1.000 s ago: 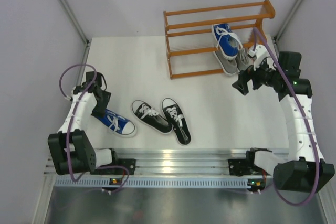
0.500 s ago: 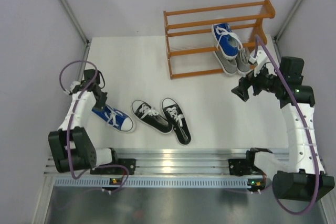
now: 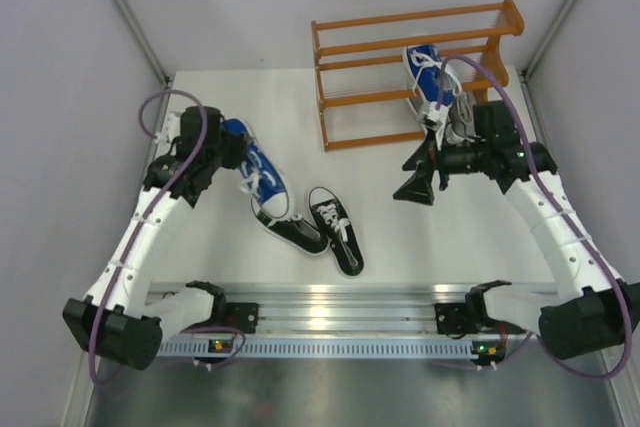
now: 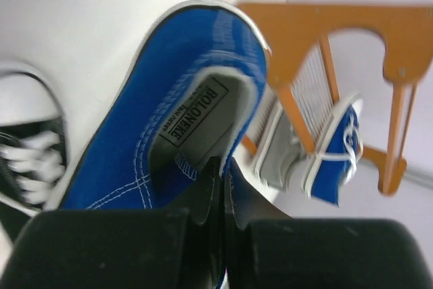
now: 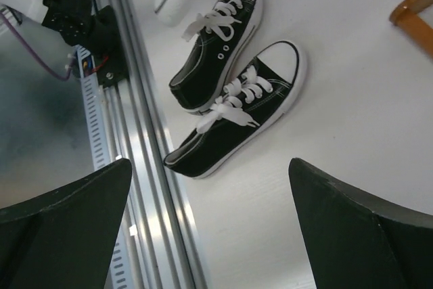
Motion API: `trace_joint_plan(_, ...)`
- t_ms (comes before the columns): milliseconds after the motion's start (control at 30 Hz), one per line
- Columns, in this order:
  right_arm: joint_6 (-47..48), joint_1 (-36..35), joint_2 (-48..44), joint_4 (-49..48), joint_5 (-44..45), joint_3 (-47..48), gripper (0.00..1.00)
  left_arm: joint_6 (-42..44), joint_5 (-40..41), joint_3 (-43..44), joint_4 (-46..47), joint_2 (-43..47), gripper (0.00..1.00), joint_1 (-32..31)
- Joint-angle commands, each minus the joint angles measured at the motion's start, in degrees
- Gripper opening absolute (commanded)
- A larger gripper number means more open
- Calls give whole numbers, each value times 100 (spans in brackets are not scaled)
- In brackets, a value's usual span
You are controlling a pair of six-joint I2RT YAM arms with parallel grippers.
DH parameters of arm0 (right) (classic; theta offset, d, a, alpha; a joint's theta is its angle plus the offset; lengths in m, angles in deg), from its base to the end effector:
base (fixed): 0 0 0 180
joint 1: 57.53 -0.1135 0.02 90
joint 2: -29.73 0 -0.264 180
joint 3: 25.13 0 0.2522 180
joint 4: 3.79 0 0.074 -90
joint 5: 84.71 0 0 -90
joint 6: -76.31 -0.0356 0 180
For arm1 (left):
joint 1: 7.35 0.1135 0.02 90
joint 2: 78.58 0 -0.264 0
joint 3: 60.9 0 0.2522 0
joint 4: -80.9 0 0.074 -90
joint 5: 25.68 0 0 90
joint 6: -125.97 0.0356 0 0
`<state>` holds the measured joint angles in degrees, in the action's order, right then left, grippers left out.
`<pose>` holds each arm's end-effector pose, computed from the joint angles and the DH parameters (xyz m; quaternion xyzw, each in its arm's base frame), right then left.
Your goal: Place and organize the shoes onto the shoe shelf
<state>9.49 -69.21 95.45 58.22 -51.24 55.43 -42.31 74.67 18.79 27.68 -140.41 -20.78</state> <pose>0.2083 0.0734 0.3501 -0.4106 0.7305 0.4064 0.3641 0.2197 -0.0459 0.3605 -0.5094 0.7247 -0.2722 0.3759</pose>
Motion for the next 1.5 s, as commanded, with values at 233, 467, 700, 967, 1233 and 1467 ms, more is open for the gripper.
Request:
trace_joint_plan(233,-3327,-1986,-41,-2855,2283,-483,99,-1760,1267,1325,1116,-1059,0,-2365)
trace_joint_plan(467,-3504,-2268,-68,-2971,2893,-792,99,-1945,1232,1510,1468,-1473,0,-2805)
trace_joint_plan(700,-4189,-2330,249,-3471,2551,-862,99,-1998,1303,1563,1538,-1605,0,-2902)
trace_joint_plan(967,-4357,-2497,644,-3901,2296,-1249,87,-2007,1294,1484,1573,-1517,0,-2919)
trace_joint_plan(1233,-3735,-2436,803,-3947,1707,-943,0,-1744,1259,1045,1862,-1254,0,-2928)
trace_joint_plan(1467,590,-1707,1012,-119,1487,314,0,1254,216,211,2582,-368,67,-2692)
